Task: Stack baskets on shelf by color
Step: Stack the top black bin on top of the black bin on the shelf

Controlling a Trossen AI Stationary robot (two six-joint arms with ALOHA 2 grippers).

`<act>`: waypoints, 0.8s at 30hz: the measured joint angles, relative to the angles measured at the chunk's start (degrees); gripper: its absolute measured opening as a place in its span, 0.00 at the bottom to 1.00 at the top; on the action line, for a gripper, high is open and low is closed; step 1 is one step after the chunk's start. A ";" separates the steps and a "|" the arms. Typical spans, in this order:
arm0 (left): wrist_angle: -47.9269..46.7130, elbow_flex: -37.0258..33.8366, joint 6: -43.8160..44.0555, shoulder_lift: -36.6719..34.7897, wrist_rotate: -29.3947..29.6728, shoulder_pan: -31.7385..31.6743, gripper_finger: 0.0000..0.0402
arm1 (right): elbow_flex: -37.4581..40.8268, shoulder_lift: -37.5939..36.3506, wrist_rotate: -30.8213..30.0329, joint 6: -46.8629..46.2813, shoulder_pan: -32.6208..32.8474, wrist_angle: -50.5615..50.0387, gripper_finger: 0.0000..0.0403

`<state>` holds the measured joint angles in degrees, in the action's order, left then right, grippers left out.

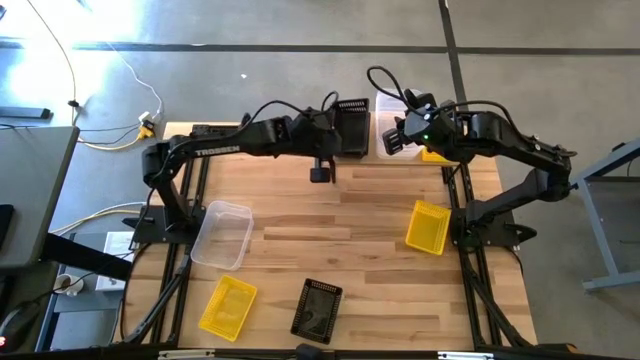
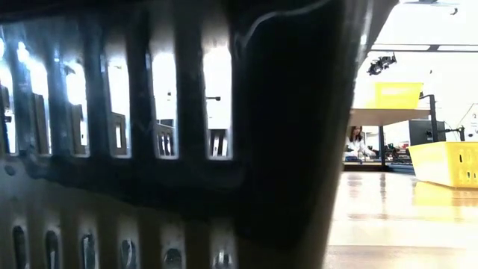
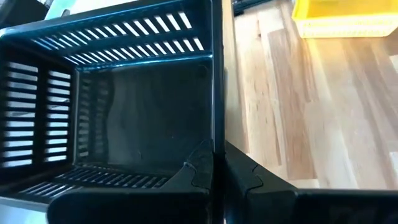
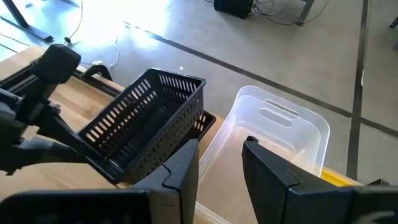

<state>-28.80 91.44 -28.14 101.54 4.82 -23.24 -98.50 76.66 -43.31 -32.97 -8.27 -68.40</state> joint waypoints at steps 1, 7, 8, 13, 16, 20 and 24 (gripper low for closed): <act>-0.12 0.00 -0.06 0.19 0.21 0.00 0.00 | 0.00 0.00 0.02 0.00 0.00 0.00 0.27; -0.40 0.00 -0.43 0.95 1.10 -0.01 0.00 | 0.00 0.00 0.52 0.87 0.00 0.00 0.27; -0.38 0.00 -0.49 0.95 1.20 0.00 0.00 | 0.00 0.00 0.55 0.87 0.00 -0.02 0.27; -0.31 0.00 -0.38 0.93 1.38 0.09 0.00 | 0.00 0.00 0.59 1.98 0.00 -0.01 0.27; -0.28 0.00 -0.11 0.93 1.46 0.09 0.00 | 0.00 0.00 0.72 2.04 0.00 -0.02 0.27; -0.03 0.00 -0.09 0.93 2.44 0.09 0.01 | 0.00 0.00 0.70 2.08 0.00 -0.02 0.27; 0.32 0.00 -0.94 0.91 3.45 0.09 0.05 | 0.00 0.00 0.70 2.11 0.00 -0.02 0.27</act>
<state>-28.48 91.44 -29.08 102.45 8.27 -23.16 -98.50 76.66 -42.61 -30.86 -8.27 -68.42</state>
